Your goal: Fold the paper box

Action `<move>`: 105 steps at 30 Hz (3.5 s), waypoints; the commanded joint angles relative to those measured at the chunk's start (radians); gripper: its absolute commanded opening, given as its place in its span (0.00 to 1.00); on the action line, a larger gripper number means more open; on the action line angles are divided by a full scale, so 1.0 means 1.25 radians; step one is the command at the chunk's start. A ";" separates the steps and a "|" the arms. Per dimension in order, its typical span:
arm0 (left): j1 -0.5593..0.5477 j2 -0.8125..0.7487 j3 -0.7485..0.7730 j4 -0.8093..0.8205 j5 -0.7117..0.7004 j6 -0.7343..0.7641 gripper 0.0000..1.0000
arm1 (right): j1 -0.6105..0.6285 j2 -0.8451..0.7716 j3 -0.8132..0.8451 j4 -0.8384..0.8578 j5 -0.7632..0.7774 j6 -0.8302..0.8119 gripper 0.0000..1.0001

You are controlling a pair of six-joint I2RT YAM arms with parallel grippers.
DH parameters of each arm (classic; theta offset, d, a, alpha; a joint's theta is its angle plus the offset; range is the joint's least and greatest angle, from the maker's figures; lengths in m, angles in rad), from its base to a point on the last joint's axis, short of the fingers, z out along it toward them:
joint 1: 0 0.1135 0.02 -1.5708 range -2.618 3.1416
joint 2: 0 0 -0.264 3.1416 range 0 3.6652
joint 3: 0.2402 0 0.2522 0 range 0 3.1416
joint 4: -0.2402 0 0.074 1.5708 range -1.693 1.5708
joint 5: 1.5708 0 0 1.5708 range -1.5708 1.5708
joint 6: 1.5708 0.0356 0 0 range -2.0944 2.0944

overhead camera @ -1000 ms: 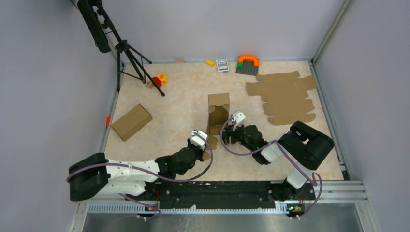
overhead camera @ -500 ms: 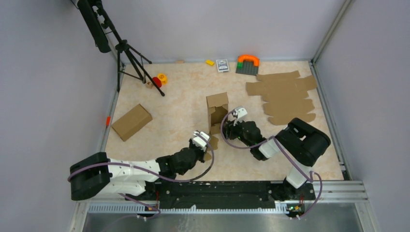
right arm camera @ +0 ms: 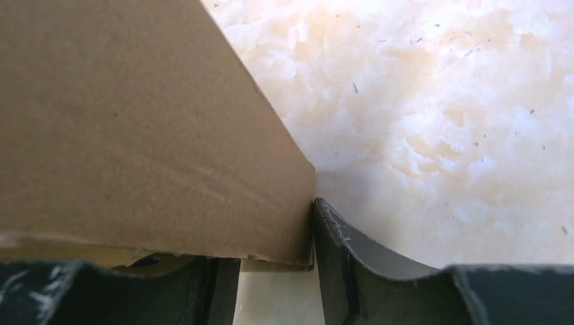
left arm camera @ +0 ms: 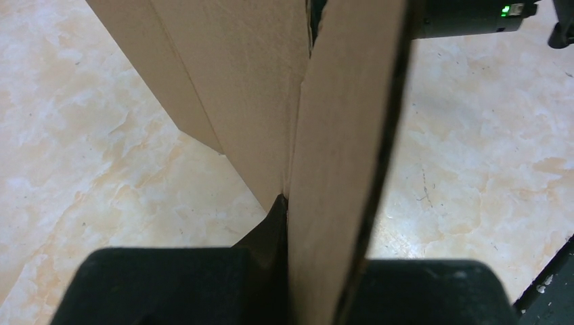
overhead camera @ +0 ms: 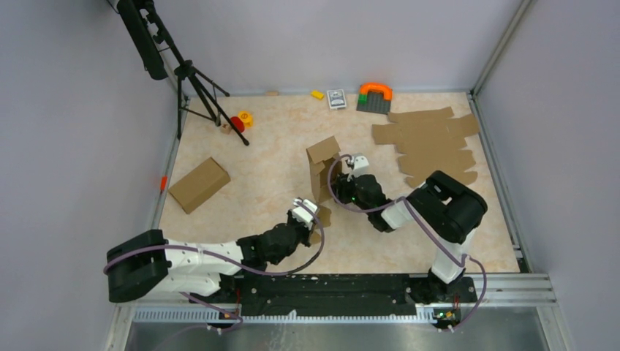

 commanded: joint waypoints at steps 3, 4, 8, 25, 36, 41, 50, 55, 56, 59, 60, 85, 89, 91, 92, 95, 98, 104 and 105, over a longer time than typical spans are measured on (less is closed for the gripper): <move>0.002 0.026 0.011 -0.032 0.036 -0.033 0.00 | 0.018 0.045 0.052 -0.141 0.071 0.017 0.39; 0.002 0.027 0.012 -0.032 0.036 -0.033 0.00 | 0.030 0.046 0.056 -0.158 0.101 0.007 0.37; 0.002 0.025 0.013 -0.037 0.032 -0.036 0.00 | 0.101 0.052 0.100 -0.234 0.241 -0.045 0.33; 0.002 -0.038 -0.012 -0.086 0.012 -0.054 0.00 | 0.153 -0.016 0.065 -0.238 0.316 -0.028 0.40; 0.002 -0.057 -0.006 -0.124 0.042 -0.031 0.00 | 0.143 -0.242 -0.047 -0.223 0.238 -0.047 0.59; 0.002 -0.067 -0.008 -0.125 0.044 -0.023 0.00 | 0.142 -0.362 -0.105 -0.213 0.171 -0.054 0.69; 0.002 -0.068 -0.014 -0.123 0.059 -0.016 0.00 | 0.116 -0.639 -0.086 -0.397 0.138 -0.061 0.71; 0.002 -0.065 -0.012 -0.115 0.060 -0.010 0.00 | 0.026 -0.715 0.004 -0.524 0.026 0.013 0.75; 0.002 -0.063 -0.012 -0.115 0.060 -0.010 0.00 | 0.012 -0.710 0.033 -0.549 0.008 0.023 0.77; 0.001 -0.061 -0.011 -0.114 0.062 -0.010 0.00 | -0.014 -0.674 0.151 -0.637 0.001 0.055 0.89; 0.002 -0.062 -0.012 -0.115 0.062 -0.010 0.00 | -0.023 -0.649 0.191 -0.666 -0.005 0.071 0.91; 0.002 -0.243 0.146 -0.421 0.072 -0.058 0.75 | -0.062 -0.533 0.406 -0.889 0.094 0.229 0.96; 0.002 -0.254 0.125 -0.414 0.050 -0.070 0.73 | -0.083 -0.516 0.444 -0.920 0.072 0.163 0.96; 0.002 -0.240 0.110 -0.392 0.022 -0.069 0.71 | -0.109 -0.500 0.458 -0.936 0.032 0.141 0.96; 0.002 -0.231 0.109 -0.386 0.008 -0.071 0.71 | -0.121 -0.494 0.462 -0.942 0.016 0.134 0.96; 0.003 -0.206 0.113 -0.360 -0.014 -0.076 0.70 | -0.147 -0.487 0.443 -0.928 -0.049 0.101 0.96; 0.005 -0.183 0.121 -0.343 -0.015 -0.081 0.70 | -0.153 -0.488 0.394 -0.884 -0.101 0.059 0.96; 0.008 -0.160 0.127 -0.337 -0.039 -0.086 0.67 | -0.158 -0.519 0.238 -0.678 -0.263 -0.027 0.88; 0.010 -0.159 0.125 -0.332 -0.053 -0.089 0.64 | -0.158 -0.523 0.214 -0.634 -0.273 -0.037 0.85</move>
